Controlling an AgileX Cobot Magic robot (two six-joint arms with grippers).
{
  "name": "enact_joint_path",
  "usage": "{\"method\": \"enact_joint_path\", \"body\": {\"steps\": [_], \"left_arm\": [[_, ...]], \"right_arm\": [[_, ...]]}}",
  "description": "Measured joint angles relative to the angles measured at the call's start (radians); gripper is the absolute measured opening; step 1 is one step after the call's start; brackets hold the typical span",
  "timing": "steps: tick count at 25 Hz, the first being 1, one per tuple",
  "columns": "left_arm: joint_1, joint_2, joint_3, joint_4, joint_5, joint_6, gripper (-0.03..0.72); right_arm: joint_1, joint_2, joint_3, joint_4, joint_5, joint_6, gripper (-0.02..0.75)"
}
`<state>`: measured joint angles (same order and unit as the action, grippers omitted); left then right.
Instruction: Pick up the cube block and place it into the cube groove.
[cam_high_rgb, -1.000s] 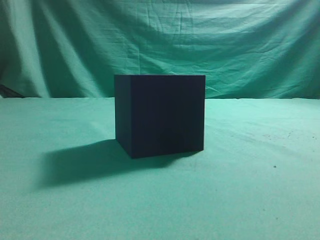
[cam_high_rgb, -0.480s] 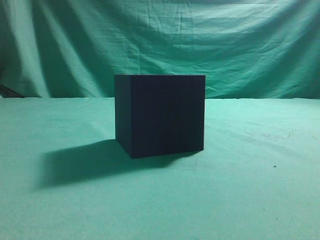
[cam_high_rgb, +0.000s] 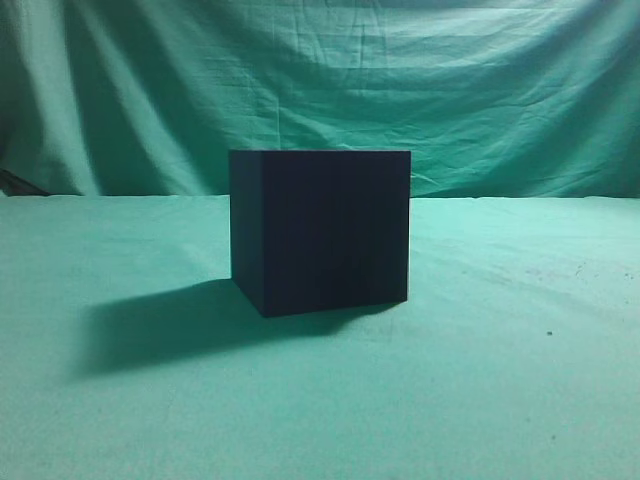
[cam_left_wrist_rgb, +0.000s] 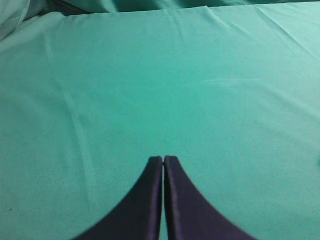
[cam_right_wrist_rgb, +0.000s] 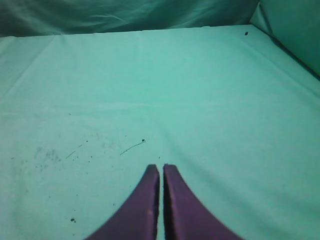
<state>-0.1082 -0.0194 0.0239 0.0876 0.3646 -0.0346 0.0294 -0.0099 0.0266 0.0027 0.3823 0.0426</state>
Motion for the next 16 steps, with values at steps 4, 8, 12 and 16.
{"method": "enact_joint_path", "body": {"steps": [4, 8, 12, 16], "left_arm": [[0.000, 0.000, 0.000, 0.000, 0.000, 0.000, 0.000], [0.000, 0.000, 0.000, 0.000, 0.000, 0.000, 0.000], [0.000, 0.000, 0.000, 0.000, 0.000, 0.000, 0.000], [0.000, 0.000, 0.000, 0.000, 0.000, 0.000, 0.000]], "right_arm": [[0.000, 0.000, 0.000, 0.004, 0.000, -0.004, 0.000], [0.000, 0.000, 0.000, 0.006, 0.000, -0.006, 0.000], [0.000, 0.000, 0.000, 0.006, 0.000, -0.006, 0.000], [0.000, 0.000, 0.000, 0.008, -0.002, -0.006, 0.000]]}}
